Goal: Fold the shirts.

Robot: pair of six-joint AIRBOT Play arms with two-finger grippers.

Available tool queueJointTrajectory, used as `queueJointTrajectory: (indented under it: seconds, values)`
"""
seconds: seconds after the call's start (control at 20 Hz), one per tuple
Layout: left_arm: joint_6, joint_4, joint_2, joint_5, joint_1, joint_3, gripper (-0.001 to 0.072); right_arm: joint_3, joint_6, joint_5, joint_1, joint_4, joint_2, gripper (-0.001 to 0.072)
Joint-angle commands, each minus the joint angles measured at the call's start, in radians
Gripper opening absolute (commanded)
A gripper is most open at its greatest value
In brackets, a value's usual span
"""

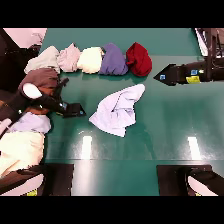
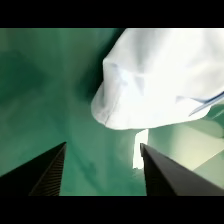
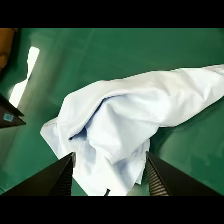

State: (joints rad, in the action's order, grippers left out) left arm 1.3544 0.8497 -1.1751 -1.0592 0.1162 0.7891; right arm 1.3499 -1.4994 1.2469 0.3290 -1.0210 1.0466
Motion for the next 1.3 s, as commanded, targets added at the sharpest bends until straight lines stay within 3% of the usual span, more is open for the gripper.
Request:
queueJointTrajectory:
  seconds: [0.0,0.35,0.4,0.45,0.5,0.65,0.7,0.75,0.9,1.05,1.25]
  values:
    - [-0.071,-0.212,0.005,0.171,0.003,-0.158,0.0544,0.0,0.0,0.011,-0.011,0.0,-0.007,0.0505]
    - [-0.106,-0.303,-0.119,0.242,0.135,-0.149,0.0542,0.0,0.0,0.003,-0.014,-0.002,-0.007,0.0505]
    - [-0.106,-0.31,-0.123,0.253,0.141,-0.137,0.0485,0.0,0.0,0.01,-0.023,-0.002,-0.007,0.0505]
    - [-0.107,-0.307,-0.121,0.256,0.135,-0.116,0.0191,-0.001,0.0,0.023,-0.038,-0.01,-0.007,0.0505]
    - [-0.126,-0.304,-0.116,0.242,0.119,-0.086,0.0034,-0.003,-0.004,0.04,-0.06,-0.033,-0.007,0.0505]
    - [-0.141,-0.244,-0.077,0.134,0.039,0.036,0.0022,-0.113,-0.006,0.059,-0.136,-0.044,-0.007,0.0508]
    - [-0.141,-0.216,-0.061,0.111,0.019,0.076,0.0023,-0.179,0.0,0.033,-0.148,-0.045,-0.001,0.054]
    - [-0.14,-0.19,-0.044,0.091,0.005,0.117,0.0023,-0.25,0.002,-0.004,-0.15,-0.043,0.021,0.0635]
    - [-0.14,-0.154,-0.031,0.045,0.005,0.216,0.0023,-0.399,0.094,-0.18,-0.132,0.109,0.142,0.0632]
    - [-0.139,-0.149,-0.029,0.046,0.005,0.237,0.0023,-0.408,0.197,-0.316,-0.077,0.27,0.309,0.0623]
    - [-0.138,-0.143,-0.029,0.041,0.005,0.237,0.0022,-0.289,0.21,-0.402,0.013,0.295,0.509,0.061]
